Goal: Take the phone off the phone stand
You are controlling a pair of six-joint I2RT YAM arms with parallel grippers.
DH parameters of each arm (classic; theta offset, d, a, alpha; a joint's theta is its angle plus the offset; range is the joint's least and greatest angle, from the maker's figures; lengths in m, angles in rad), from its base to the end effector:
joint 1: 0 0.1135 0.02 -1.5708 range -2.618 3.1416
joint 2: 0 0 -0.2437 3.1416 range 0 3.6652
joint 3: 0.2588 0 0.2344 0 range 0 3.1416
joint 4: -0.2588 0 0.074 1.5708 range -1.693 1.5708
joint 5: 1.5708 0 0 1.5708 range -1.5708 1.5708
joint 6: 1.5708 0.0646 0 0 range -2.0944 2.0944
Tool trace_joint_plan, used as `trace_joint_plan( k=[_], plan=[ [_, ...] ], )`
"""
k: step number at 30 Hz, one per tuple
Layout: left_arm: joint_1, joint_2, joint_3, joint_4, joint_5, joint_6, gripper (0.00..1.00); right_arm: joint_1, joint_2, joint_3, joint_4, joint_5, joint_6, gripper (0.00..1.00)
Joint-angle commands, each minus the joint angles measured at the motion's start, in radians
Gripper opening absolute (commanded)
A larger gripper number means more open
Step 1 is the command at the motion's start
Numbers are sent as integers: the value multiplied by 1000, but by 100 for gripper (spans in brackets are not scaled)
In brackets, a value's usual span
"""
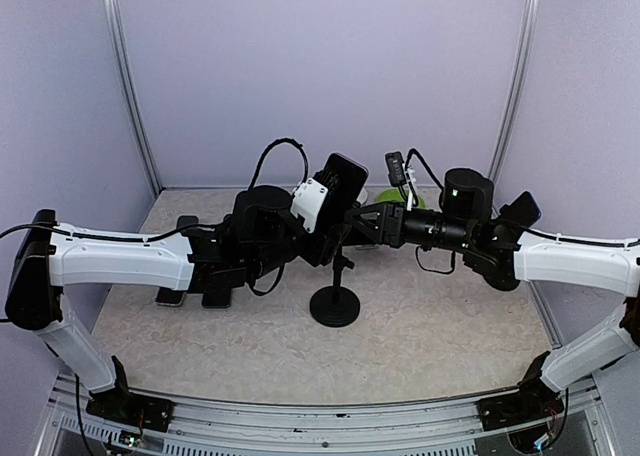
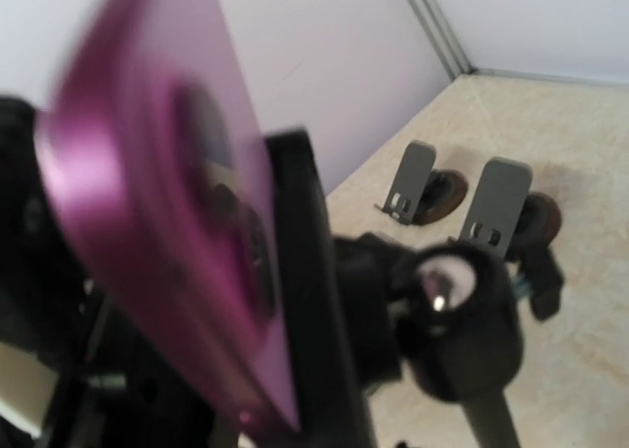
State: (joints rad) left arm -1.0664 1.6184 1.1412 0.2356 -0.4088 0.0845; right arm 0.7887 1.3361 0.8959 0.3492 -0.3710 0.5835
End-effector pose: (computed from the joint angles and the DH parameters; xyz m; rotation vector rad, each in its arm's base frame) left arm 0.2109 -0.3289 0.2742 0.7266 1.6516 -0.3323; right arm 0.2142 0.2489 0.2960 -0.4949 1.7727 1.3125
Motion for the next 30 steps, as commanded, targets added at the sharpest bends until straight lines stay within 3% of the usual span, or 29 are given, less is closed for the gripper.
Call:
trace_joint_plan(
  k=[1, 10, 23, 30],
  plan=[
    [12, -38, -2, 50, -4, 4, 39, -3, 22, -24, 21, 1, 20, 30],
    [29, -47, -18, 48, -10, -7, 35, -5, 6, -29, 18, -7, 2, 1],
    [167, -84, -24, -6, -138, -117, 25, -9, -42, -81, -17, -14, -26, 0],
    [238, -120, -44, -24, -115, -156, 24, -14, -59, -84, -61, -5, -39, 0]
  ],
)
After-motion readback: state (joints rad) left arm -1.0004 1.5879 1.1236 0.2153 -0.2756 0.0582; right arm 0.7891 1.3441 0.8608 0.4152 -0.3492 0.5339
